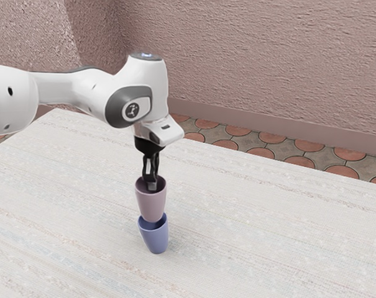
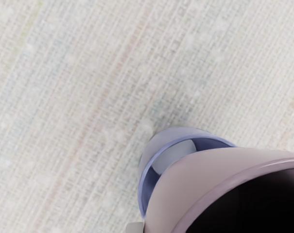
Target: Place the left cup onto the right cup
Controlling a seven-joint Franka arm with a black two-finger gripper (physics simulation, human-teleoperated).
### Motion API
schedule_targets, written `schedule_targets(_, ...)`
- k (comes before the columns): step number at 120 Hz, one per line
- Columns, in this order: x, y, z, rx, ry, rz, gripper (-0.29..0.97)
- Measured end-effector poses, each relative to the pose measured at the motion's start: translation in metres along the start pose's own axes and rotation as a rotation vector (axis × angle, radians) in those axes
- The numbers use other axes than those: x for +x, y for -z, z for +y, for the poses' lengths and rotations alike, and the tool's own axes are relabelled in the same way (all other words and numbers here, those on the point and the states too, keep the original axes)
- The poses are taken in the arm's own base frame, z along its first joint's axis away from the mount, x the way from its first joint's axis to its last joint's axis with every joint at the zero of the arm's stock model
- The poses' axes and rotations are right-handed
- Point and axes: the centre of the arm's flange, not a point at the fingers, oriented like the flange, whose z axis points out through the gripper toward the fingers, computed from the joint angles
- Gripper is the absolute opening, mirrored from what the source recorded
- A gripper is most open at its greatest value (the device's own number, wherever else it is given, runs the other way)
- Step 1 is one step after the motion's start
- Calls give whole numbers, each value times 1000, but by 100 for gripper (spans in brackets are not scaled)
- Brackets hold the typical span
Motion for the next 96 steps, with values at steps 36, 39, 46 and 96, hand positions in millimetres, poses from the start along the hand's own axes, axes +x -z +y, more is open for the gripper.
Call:
schedule_targets(36,3,-12,-2,-11,10,-13,-10)
schedule_targets(39,3,-13,-2,-12,11,-14,-10)
schedule_targets(46,4,-14,-3,-13,12,-15,-10)
schedule_targets(96,7,-22,-2,-23,13,-23,30)
